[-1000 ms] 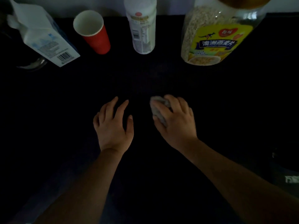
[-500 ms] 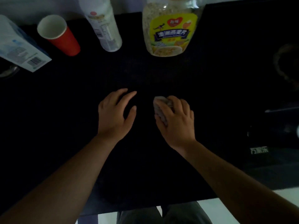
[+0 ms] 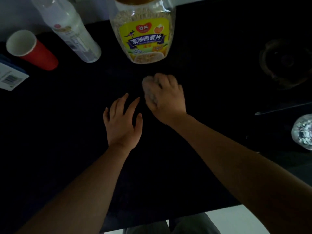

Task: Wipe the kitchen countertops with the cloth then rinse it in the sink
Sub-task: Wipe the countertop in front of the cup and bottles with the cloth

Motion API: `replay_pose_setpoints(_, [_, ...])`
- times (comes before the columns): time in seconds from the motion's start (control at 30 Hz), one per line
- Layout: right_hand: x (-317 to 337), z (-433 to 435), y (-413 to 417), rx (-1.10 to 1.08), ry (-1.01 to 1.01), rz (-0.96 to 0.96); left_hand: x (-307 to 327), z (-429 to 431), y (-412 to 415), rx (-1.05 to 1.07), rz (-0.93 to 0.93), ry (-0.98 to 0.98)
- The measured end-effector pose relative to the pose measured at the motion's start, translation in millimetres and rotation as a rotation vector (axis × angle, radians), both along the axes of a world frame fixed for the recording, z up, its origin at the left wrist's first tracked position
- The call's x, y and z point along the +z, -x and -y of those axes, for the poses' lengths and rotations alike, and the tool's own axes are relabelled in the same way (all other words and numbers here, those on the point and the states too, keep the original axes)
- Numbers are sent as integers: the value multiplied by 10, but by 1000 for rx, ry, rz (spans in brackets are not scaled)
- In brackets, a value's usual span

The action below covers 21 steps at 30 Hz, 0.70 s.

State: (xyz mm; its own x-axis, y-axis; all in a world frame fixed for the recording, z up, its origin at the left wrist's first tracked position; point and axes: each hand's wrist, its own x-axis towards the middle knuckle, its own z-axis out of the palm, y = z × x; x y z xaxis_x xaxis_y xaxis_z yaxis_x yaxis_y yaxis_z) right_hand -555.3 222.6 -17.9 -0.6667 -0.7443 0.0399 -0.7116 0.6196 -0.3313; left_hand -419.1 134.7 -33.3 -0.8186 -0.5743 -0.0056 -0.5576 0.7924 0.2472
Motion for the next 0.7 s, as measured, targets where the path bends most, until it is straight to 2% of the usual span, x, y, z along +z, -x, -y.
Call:
replay_pose_setpoints(0.07, [-24, -322, -203, 72, -6, 15, 3, 7, 0, 8, -4, 1])
replay_pose_setpoints(0.17, [-34, -692, -295, -72, -57, -19, 10, 9, 10, 8, -19, -18])
replay_pose_setpoints(0.37, [21, -152, 63, -391, -56, 38, -12, 7, -1, 0, -18, -8])
replay_pose_setpoints(0.53, [-74, -629, -519, -162, -37, -58, 11, 12, 1, 2, -60, -73])
replay_pose_setpoints(0.6, [-124, -1036, -857, -158, -27, -79, 49, 41, -23, -14, -85, -154])
replay_pose_setpoints(0.7, [-144, -1479, -1021, -216, -4, -71, 164, 91, -177, -164, -79, -299])
